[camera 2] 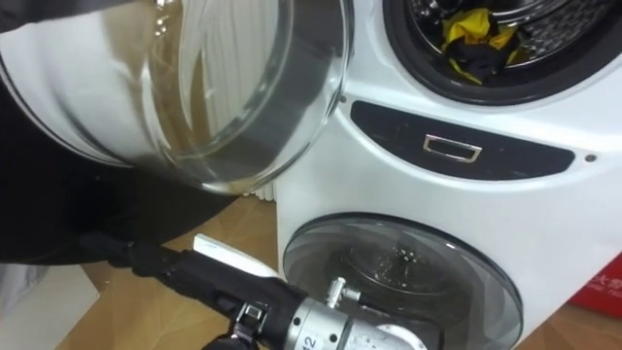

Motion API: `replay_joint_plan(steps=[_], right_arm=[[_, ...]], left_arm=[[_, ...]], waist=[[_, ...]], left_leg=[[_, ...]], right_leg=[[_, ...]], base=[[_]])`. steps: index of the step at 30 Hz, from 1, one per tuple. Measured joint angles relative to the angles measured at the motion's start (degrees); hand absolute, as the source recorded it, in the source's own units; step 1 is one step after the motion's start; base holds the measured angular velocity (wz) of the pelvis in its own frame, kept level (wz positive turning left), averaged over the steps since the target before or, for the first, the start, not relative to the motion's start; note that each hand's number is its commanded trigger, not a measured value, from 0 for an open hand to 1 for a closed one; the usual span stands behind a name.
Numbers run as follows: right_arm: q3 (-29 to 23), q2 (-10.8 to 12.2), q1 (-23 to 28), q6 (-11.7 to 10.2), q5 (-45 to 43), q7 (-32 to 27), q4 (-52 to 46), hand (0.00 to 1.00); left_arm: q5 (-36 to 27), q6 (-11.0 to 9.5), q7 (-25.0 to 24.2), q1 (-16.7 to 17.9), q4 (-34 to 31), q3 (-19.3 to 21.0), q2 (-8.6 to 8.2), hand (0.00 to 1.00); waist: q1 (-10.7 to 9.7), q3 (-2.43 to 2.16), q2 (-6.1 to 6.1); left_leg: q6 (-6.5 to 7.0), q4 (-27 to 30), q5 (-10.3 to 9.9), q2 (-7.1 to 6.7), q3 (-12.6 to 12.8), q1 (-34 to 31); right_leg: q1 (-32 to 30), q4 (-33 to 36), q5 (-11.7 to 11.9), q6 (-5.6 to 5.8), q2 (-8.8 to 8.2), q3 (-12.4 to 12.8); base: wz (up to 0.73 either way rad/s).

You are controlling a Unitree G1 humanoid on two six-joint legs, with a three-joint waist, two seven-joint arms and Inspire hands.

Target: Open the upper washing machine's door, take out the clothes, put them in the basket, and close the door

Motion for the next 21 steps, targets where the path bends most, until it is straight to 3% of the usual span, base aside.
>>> replay_joint_plan(steps=[8, 12, 14, 15, 16, 18, 21], right_arm=[[-1.0, -2.9, 1.1, 0.0, -4.6, -2.1, 0.0, 0.00], [-7.3, -3.1, 6.0, -0.1, -8.2, -5.8, 2.5, 0.00], [-10.7, -3.3, 8.2, -0.1, -10.2, -7.8, 5.6, 0.00], [-12.6, -3.8, 9.7, -0.1, -12.4, -9.7, 7.3, 0.00], [-13.3, -4.3, 10.3, -0.1, -13.6, -10.5, 8.2, 0.00], [-18.8, -5.6, 13.1, 0.3, -17.3, -12.8, 9.3, 0.00], [-25.8, -5.7, 13.2, 0.3, -19.6, -17.5, 8.4, 0.00]], left_arm=[[0.1, 0.0, 0.3, 1.0, -0.2, 1.1, -0.26, 0.00], [0.0, 0.7, 0.3, 1.7, -0.4, 3.0, -0.66, 0.00], [0.0, 0.8, 0.4, 2.1, -0.3, 4.0, -0.76, 0.00], [0.0, 0.8, 0.6, 2.4, -0.3, 4.6, -0.69, 0.00], [0.0, 0.8, 0.7, 2.6, -0.3, 4.8, -0.64, 0.00], [-0.2, 0.8, 1.1, 3.7, -0.3, 6.8, -0.72, 0.00], [-0.5, 0.9, 1.6, 4.3, -0.4, 6.9, -0.66, 0.00]], waist=[[-1.7, -0.13, -0.10], [-3.7, -0.16, 0.01], [-5.1, -0.27, -0.17], [-5.8, -0.61, -0.62], [-6.4, -0.55, -0.51], [-9.2, -0.70, -0.80], [-11.6, -0.75, -0.76]], left_leg=[[0.00, -0.1, 0.0, 0.04, 0.7, 0.6], [0.00, 0.0, 0.0, 0.00, 1.2, 1.0], [0.00, 0.0, 0.0, 0.00, 1.3, 1.2], [0.01, 0.0, 0.0, 0.02, 1.6, 1.2], [0.01, 0.0, 0.0, 0.04, 1.7, 1.3], [0.03, 0.0, 0.0, 0.03, 2.2, 1.2], [0.28, -0.1, 0.2, 0.09, 3.5, 1.3]], right_leg=[[0.3, 0.0, 0.0, 0.00, 0.09, 0.7], [0.8, 0.1, 0.0, 0.06, 0.06, 0.7], [1.1, 0.1, 0.0, 0.06, -0.04, 0.7], [1.1, 0.1, 0.0, 0.08, -0.07, 0.8], [1.0, 0.1, 0.0, 0.08, -0.05, 1.0], [1.0, 0.1, 0.0, 0.14, -0.08, 1.1], [0.6, 0.2, 0.0, 0.19, -0.01, 2.2]], base=[[-0.03], [0.02], [0.00], [0.00], [0.00], [-0.02], [-0.15]])
